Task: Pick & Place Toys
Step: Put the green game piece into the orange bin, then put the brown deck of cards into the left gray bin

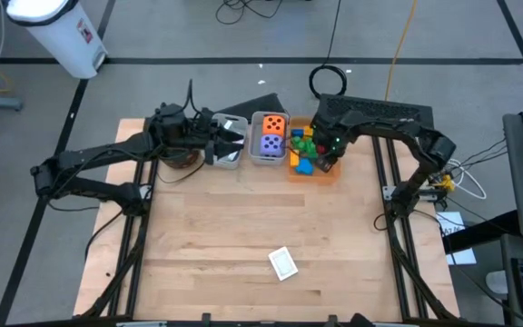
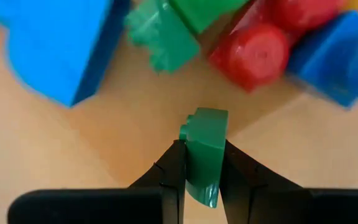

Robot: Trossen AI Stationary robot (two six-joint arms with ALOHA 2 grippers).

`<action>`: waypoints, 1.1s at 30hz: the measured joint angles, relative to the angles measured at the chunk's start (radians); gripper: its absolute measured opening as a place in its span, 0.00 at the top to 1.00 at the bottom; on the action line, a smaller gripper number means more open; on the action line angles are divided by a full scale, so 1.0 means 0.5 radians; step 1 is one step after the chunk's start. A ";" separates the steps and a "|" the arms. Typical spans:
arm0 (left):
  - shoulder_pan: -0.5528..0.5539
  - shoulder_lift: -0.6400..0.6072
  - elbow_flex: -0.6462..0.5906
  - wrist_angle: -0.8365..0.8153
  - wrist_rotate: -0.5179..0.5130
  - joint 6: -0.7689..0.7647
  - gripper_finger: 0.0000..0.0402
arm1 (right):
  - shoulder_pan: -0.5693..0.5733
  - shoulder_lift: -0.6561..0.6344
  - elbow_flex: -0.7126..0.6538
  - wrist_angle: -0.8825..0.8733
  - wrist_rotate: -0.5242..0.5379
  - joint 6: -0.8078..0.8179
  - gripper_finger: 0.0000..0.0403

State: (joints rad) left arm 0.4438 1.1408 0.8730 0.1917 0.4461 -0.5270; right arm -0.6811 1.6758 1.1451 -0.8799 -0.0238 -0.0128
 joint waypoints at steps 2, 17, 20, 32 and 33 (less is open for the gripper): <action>0.000 0.000 0.000 -0.005 -0.001 0.000 0.31 | 0.001 -0.038 0.012 -0.030 -0.005 -0.002 0.88; -0.001 0.000 0.000 -0.015 -0.004 0.017 0.31 | 0.001 -0.021 0.012 0.118 0.033 -0.052 0.85; 0.000 0.000 0.000 -0.015 -0.004 0.016 0.31 | 0.001 -0.024 0.012 0.150 0.101 -0.036 0.84; 0.000 0.000 0.001 -0.015 -0.005 0.002 0.31 | 0.001 -0.026 0.012 0.182 0.107 -0.050 0.61; 0.000 0.000 0.000 -0.015 -0.005 0.002 0.31 | 0.001 -0.029 0.012 0.183 0.108 -0.045 0.59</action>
State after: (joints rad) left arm 0.4438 1.1408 0.8732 0.1841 0.4438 -0.5259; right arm -0.6807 1.6615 1.1511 -0.7885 0.0301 -0.0351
